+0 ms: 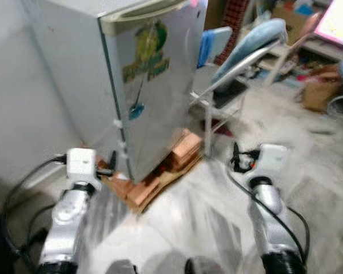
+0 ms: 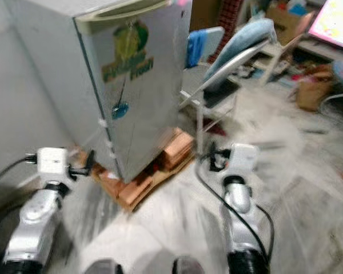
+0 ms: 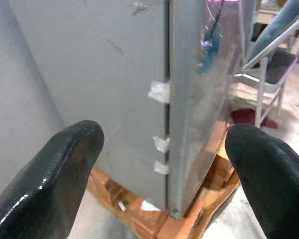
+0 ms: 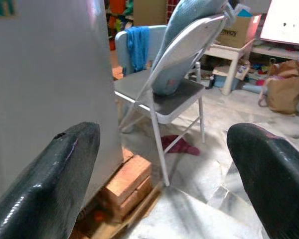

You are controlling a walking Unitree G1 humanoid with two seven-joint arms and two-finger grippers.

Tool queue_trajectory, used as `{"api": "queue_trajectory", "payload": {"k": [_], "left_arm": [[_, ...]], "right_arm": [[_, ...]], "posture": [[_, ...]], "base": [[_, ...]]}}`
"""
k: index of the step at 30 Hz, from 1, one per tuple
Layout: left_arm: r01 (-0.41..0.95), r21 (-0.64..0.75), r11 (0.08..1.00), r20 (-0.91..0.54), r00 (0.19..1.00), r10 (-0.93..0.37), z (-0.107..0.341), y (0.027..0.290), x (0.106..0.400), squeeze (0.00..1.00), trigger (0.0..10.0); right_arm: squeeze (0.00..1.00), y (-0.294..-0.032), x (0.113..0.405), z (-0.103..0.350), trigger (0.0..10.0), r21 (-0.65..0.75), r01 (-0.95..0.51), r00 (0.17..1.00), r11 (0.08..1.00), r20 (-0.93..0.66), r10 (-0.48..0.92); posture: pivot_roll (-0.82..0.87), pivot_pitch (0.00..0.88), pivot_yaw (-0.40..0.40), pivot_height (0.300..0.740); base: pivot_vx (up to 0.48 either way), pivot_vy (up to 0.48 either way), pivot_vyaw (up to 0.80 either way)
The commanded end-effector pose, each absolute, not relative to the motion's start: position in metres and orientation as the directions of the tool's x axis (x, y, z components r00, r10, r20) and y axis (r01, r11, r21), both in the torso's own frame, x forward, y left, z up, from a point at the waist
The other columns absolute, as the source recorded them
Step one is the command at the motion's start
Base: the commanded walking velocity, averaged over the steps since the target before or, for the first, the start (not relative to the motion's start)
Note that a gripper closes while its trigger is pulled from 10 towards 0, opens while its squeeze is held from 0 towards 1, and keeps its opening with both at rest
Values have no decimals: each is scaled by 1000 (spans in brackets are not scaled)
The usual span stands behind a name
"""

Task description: Restocking fridge

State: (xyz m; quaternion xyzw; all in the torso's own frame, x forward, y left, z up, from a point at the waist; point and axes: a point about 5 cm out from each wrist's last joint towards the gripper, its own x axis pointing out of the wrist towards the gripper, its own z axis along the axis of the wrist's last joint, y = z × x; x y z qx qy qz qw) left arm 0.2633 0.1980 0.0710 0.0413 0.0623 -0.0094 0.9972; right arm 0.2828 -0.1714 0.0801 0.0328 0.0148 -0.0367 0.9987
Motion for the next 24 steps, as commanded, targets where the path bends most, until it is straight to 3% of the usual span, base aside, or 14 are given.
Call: {"api": "queue_trajectory", "payload": {"k": [1,8,14,24], "left_arm": [[66,75,995,-122,991,-56,72,187,266,0,10000],[82,57,995,-105,992,-76,74,185,263,0,10000],[85,47,995,-112,990,-80,73,186,260,0,10000],[116,51,992,-95,989,-111,77,180,263,0,10000]], "right_arm": [[0,-181,283,81,10000,49,98,995,994,-27,-97],[0,-180,286,82,10000,43,78,997,996,-23,-77],[0,-183,289,86,10000,42,88,996,995,-16,-87],[0,-181,289,87,10000,40,81,997,996,-9,-81]], "posture": [[61,65,-46,740],[67,65,-55,740],[63,77,-47,740],[51,88,-41,740]], "base": [[0,0,-631],[0,0,-314],[0,371,0],[0,429,-563]]}}
